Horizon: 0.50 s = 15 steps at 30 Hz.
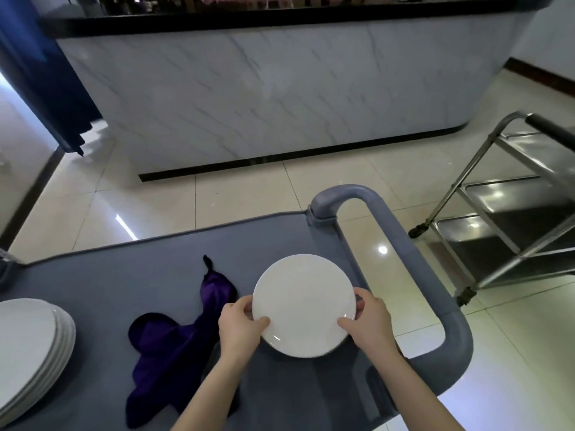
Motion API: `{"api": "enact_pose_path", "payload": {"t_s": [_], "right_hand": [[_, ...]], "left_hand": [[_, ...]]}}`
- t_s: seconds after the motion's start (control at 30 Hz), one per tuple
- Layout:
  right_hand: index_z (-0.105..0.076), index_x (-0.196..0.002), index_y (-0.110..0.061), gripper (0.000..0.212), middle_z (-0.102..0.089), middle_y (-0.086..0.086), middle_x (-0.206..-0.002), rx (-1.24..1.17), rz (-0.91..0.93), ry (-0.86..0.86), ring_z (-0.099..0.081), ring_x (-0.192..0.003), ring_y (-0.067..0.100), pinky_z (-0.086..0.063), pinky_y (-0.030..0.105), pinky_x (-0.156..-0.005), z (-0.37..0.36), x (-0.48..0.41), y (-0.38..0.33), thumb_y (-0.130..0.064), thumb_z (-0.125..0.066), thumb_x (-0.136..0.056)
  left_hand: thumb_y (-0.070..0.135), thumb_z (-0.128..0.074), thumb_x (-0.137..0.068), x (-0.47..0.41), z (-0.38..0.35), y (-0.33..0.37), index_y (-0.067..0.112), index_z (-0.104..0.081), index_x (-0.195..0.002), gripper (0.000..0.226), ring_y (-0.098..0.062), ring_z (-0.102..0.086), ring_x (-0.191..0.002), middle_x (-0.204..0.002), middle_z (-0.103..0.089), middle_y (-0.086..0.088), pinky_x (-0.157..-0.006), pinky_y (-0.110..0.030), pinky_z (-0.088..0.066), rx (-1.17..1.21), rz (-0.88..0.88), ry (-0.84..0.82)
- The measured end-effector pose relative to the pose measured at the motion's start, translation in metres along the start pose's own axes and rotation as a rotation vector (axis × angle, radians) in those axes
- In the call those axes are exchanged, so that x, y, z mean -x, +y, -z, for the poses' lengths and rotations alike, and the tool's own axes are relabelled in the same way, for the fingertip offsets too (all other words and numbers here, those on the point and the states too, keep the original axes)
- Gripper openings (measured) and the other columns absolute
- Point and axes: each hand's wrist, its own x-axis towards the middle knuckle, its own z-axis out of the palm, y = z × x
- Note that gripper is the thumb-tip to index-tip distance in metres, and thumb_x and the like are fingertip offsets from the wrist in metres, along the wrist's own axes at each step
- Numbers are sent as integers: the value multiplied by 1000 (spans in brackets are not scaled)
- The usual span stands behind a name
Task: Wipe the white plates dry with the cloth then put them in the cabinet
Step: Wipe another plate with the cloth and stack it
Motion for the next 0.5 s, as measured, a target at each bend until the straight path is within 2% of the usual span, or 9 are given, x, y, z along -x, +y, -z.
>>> {"api": "enact_pose_path", "payload": {"t_s": [0.1, 0.2, 0.27, 0.37, 0.43, 0.5], "right_hand": [[-61, -122, -18, 55, -64, 4, -105, -136, 8, -25, -61, -92, 19, -50, 27, -73, -1, 0, -5, 1, -73, -72], [-61, -126, -20, 55, -67, -5, -103, -364, 4, -90, -61, -95, 10, -53, 26, -73, -7, 2, -12, 6, -67, -79], [-59, -127, -30, 51, -66, 0, -114, -499, -18, -155, -60, -103, 16, -58, 33, -75, -18, 5, -23, 2, -61, -88], [-48, -135, -43, 56, -59, -6, -125, -701, -71, -275, -56, -112, 21, -62, 44, -70, -39, 10, -40, -3, -54, -96], [-43, -140, -44, 60, -56, -5, -129, -747, -87, -268, -56, -110, 22, -61, 42, -63, -49, 10, -50, -3, -51, -98], [-45, -139, -43, 58, -58, 2, -127, -779, -128, -250, -59, -107, 29, -60, 40, -59, -55, 8, -55, -2, -52, -98]], "left_hand": [[4, -75, -73, 3, 8, -6, 22, -70, -107, 39, -6, -66, -81, -93, -71, 6, -65, -15, -47, 97, 5, 14], [5, -76, -71, 5, 28, -11, 26, -71, -104, 39, -14, -67, -77, -86, -73, 6, -71, -25, -54, 180, 17, 34], [4, -77, -70, 4, 45, -14, 28, -71, -103, 41, -15, -68, -76, -84, -73, 6, -72, -27, -57, 214, 8, 49], [5, -78, -71, 0, 65, -18, 31, -70, -104, 42, -10, -68, -74, -86, -73, 6, -68, -21, -54, 231, -43, 59], [9, -76, -76, -4, 76, -23, 36, -69, -103, 38, -6, -67, -76, -92, -71, 6, -70, -19, -53, 222, -95, 54], [15, -69, -87, -10, 88, -31, 39, -70, -105, 30, -4, -67, -87, -102, -69, 10, -80, -22, -54, 230, -120, 36]]}}
